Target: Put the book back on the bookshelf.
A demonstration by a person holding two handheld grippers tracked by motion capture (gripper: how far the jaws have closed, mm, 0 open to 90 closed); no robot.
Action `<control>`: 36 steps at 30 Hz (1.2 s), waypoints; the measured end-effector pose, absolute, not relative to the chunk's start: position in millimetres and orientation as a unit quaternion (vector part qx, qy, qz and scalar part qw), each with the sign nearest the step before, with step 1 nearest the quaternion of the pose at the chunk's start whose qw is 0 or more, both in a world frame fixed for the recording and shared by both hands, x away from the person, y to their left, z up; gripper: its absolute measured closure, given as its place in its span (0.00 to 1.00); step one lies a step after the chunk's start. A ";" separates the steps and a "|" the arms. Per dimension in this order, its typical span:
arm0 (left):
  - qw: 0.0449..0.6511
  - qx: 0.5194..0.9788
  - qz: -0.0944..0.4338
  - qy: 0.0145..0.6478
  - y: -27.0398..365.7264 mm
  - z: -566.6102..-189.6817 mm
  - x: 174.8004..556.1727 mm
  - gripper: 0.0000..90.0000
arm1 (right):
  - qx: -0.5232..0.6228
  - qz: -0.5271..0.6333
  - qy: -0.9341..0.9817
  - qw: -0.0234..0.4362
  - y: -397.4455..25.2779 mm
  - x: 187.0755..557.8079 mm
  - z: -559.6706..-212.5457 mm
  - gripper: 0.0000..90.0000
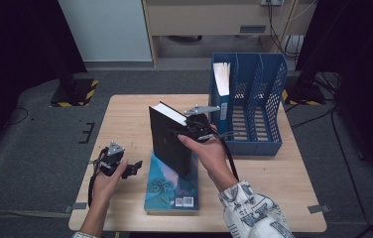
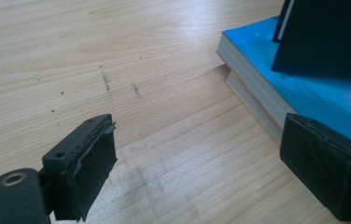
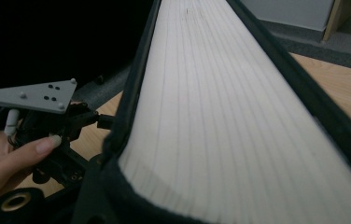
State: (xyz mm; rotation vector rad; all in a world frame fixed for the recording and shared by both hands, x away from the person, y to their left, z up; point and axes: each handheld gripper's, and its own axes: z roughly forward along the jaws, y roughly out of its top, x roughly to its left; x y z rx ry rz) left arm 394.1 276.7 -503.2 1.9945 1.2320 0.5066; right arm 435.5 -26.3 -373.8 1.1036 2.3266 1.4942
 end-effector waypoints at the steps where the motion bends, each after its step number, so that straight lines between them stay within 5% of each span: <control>1: 0.360 0.776 0.198 0.479 277.5 -503.7 394.4 0.11 | 0.373 0.499 0.778 0.080 -26.0 437.4 -373.0 0.57; 36: 0.333 0.777 0.189 0.500 284.1 -517.7 400.4 0.10 | 0.393 0.492 0.772 0.084 -47.3 424.5 -350.5 0.59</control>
